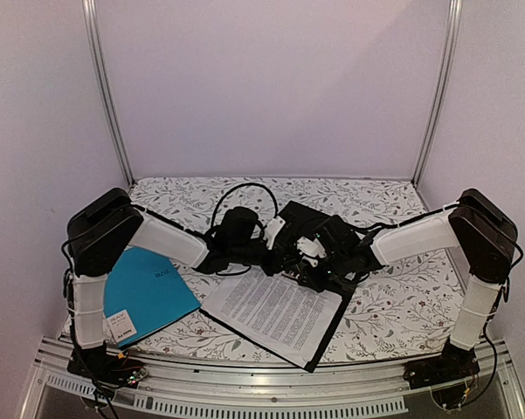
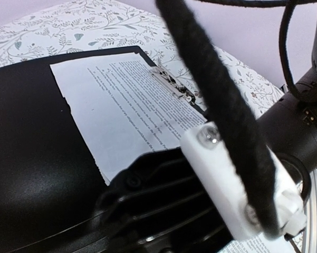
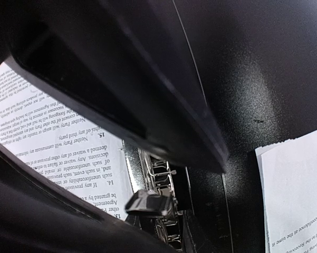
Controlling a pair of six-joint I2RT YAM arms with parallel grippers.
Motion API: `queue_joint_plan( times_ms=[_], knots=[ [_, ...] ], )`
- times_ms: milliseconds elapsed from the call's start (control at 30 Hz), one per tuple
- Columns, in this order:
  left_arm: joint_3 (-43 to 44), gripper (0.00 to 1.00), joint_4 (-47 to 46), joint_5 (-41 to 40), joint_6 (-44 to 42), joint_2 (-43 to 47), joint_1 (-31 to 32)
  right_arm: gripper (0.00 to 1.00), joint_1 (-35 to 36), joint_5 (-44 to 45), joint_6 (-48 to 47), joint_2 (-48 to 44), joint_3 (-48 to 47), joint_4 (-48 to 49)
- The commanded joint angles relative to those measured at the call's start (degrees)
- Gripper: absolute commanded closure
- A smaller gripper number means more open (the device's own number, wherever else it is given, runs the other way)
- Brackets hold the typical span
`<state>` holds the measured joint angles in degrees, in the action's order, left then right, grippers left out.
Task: Put the files into the folder
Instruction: Clamp the file onto the spring clip on the folder.
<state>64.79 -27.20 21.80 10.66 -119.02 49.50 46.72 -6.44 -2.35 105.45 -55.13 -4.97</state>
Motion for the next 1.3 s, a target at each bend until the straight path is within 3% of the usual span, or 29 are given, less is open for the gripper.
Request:
queue_joint_plan(
  times_ms=[0, 633, 867, 1267],
  knots=[
    [1.2, 0.80, -0.2, -1.1, -0.7, -1.7, 0.7, 1.00, 0.1, -0.1, -0.2, 2.1, 1.4, -8.6],
    [1.1, 1.00, 0.9, -2.6, 1.2, -2.2, 0.5, 1.00, 0.1, 0.0, -0.1, 2.4, 1.4, -8.8],
    [-1.2, 1.00, 2.6, -6.4, 4.7, -1.4, 0.4, 1.00, 0.1, 0.1, 0.3, 2.6, 1.7, -8.9],
    [-0.9, 1.00, 19.3, -13.4, 10.7, -0.7, -0.3, 1.00, 0.0, 0.3, 2.1, 4.8, 1.2, -9.8]
  ],
)
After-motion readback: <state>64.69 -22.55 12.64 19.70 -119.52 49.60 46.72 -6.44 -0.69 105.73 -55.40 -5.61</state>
